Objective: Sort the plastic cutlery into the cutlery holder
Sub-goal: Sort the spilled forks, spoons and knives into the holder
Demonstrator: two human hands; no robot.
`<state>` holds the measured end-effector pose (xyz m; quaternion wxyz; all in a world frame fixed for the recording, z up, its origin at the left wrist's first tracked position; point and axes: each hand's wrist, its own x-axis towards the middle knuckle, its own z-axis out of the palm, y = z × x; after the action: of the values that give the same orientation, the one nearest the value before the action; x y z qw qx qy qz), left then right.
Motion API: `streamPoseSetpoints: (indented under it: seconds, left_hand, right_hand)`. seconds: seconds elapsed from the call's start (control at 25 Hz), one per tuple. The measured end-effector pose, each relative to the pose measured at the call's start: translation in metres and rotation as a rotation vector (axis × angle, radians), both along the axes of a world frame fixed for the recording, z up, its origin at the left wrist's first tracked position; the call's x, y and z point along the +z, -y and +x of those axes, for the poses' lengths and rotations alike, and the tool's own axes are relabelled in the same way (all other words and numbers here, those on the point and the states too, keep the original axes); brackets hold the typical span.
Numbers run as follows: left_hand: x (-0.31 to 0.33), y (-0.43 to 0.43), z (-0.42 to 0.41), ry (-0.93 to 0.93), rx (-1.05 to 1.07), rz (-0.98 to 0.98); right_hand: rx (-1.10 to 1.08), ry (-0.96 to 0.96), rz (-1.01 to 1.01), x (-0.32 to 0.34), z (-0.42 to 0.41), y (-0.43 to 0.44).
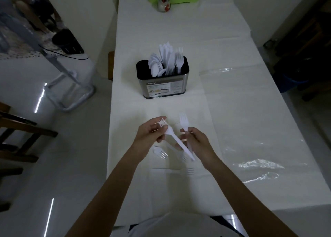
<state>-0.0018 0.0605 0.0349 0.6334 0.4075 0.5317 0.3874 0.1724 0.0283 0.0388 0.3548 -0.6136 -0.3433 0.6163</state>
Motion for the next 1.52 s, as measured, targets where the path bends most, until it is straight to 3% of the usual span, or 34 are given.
streamPoseSetpoints:
  seconds: [0.2, 0.36, 0.44, 0.68, 0.88, 0.96, 1.08, 1.2, 1.36, 1.52]
  left_hand:
    - [0.001, 0.002, 0.013, 0.052, -0.055, -0.129]
    - [0.002, 0.007, 0.018, -0.082, -0.033, -0.064]
    - [-0.002, 0.007, 0.018, -0.161, -0.017, 0.006]
    - [-0.023, -0.015, 0.024, -0.485, -0.069, 0.266]
    - [-0.056, -0.051, 0.030, -1.028, -0.552, 0.411]
    - [-0.055, -0.061, 0.037, -1.117, -0.640, 0.422]
    - [-0.052, -0.072, 0.046, -0.962, -0.619, 0.222]
    - [-0.035, -0.076, 0.049, -0.620, -0.488, -0.011]
    - [-0.004, -0.061, 0.040, -0.175, -0.336, -0.180]
    - [0.002, -0.027, 0.034, -0.033, -0.215, -0.262]
  right_hand:
    - [0.097, -0.190, -0.166, 0.007, -0.009, 0.013]
    - [0.130, 0.024, -0.090, 0.005, -0.012, 0.020]
    - [0.157, 0.008, -0.108, 0.004, -0.012, 0.023]
    - [0.080, -0.030, -0.185, -0.014, 0.006, 0.041]
    - [-0.137, -0.015, -0.180, -0.029, 0.038, 0.058]
    - [-0.191, -0.011, -0.170, -0.031, 0.045, 0.062]
    - [-0.221, 0.013, -0.154, -0.032, 0.047, 0.062]
    - [-0.209, 0.041, -0.106, -0.028, 0.044, 0.055]
    - [-0.169, 0.099, -0.058, -0.026, 0.035, 0.034]
    - [-0.048, 0.060, -0.070, -0.021, 0.016, 0.015]
